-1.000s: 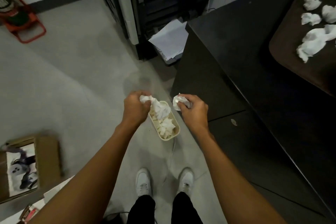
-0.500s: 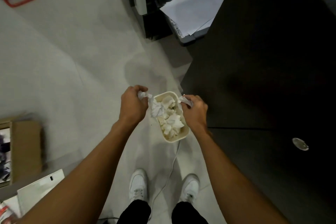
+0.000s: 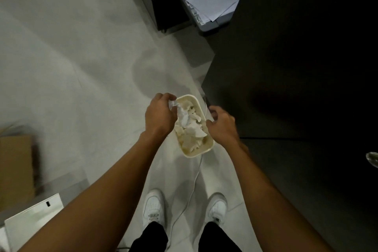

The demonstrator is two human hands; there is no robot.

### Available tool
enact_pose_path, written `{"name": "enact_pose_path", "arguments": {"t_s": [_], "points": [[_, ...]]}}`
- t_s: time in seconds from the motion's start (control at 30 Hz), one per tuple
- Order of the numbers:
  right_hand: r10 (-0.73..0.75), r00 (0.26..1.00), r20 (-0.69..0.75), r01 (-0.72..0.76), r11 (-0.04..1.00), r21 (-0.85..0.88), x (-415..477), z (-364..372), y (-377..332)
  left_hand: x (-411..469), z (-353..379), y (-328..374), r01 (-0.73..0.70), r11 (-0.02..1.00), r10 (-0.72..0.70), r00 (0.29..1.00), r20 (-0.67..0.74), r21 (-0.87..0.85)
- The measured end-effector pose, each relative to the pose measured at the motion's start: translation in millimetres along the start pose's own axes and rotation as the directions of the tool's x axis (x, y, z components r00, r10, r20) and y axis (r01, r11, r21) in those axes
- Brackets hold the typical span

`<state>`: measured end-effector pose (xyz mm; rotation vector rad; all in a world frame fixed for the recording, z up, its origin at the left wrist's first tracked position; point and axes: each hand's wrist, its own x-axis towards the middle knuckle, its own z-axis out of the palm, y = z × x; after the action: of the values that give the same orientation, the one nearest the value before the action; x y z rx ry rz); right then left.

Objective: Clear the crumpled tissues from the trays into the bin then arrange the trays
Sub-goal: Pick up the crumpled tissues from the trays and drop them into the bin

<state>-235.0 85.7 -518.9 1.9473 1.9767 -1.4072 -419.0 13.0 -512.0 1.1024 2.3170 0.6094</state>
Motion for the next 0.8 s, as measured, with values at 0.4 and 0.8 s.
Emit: {"name": "enact_pose_path", "arguments": {"t_s": [0.4,0.8], "points": [[0.015,0.999,-0.036,-0.013,0.998,0.056,-27,-33,5,-28,31,-2,-0.044,0.980,-0.039,0.914,0.405,0.195],[-0.046,0.998,-0.049,0.050,0.994,0.100,-136,-107,-84,-77,-105,96,-0.058,0.997,0.068,0.966,0.249,-0.049]]}}
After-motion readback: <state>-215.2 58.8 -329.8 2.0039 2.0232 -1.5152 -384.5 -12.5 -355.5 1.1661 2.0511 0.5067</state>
